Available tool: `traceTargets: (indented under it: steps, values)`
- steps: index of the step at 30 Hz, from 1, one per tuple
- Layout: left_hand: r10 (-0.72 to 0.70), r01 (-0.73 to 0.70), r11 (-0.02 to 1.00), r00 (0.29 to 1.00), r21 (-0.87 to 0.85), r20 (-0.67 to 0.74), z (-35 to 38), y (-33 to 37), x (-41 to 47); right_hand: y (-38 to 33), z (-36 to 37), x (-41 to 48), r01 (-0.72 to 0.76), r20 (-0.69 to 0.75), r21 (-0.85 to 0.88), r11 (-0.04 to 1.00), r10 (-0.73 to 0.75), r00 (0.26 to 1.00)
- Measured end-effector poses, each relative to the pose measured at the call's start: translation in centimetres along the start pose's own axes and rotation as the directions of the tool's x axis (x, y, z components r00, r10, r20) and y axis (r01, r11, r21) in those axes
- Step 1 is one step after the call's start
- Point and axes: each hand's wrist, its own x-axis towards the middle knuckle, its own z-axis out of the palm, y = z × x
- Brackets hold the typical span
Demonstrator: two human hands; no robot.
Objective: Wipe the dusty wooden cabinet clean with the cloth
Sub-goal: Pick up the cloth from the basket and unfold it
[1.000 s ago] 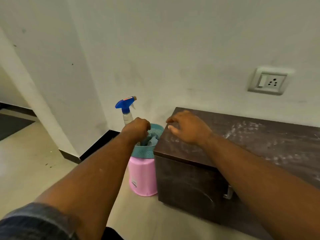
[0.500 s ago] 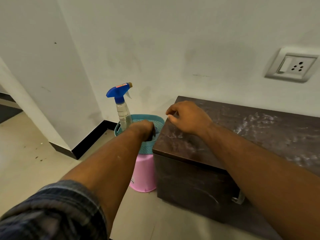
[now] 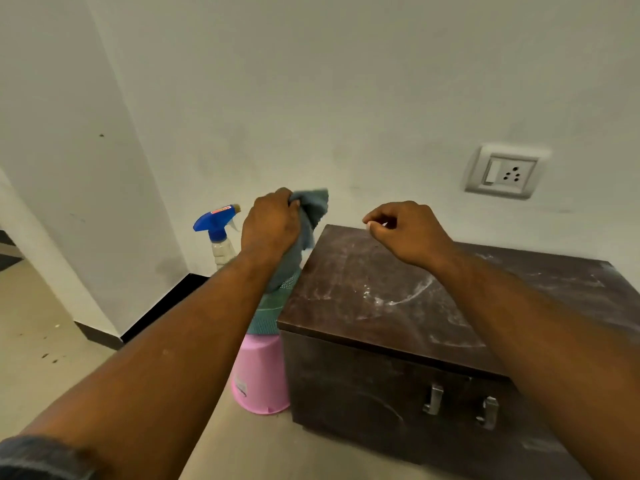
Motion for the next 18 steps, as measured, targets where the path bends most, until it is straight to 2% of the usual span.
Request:
traceTargets:
  steps: [2,4,7,10,12,15,18]
  values:
    - [0.064,-0.078,0.979,0.995,-0.186,-0.081,-1.9,3.6,0.1,0.2,-2.1,-0.6,-0.009,-0.039,0.022,1.000,0.010,0.999]
    - [0.109,-0.141,0.944,0.987,-0.297,-0.121,-3.3,7.3,0.2,0.5,-4.2,-1.1,-0.027,-0.074,0.083,0.996,0.033,0.997]
    - [0.127,-0.157,0.871,0.987,-0.466,-0.096,-4.3,12.0,0.1,0.7,-7.3,-2.1,-0.041,-0.056,0.268,0.962,0.058,0.997]
    - [0.153,-0.146,0.760,0.987,-0.633,-0.044,-4.3,15.1,-0.6,1.1,-9.9,-3.3,-0.022,-0.009,0.502,0.865,0.031,0.999]
    - [0.160,-0.070,0.694,0.985,-0.716,0.059,-3.9,16.2,-0.9,2.0,-11.1,-3.7,-0.051,0.011,0.615,0.787,0.056,0.998]
    - [0.121,0.187,0.550,0.947,-0.814,0.299,-2.4,17.4,-1.5,3.7,-12.7,-4.5,-0.118,0.039,0.748,0.653,0.135,0.990]
    - [0.038,0.352,0.537,0.898,-0.767,0.439,-0.3,18.2,-2.1,5.4,-13.5,-5.1,-0.195,0.061,0.812,0.550,0.253,0.966]
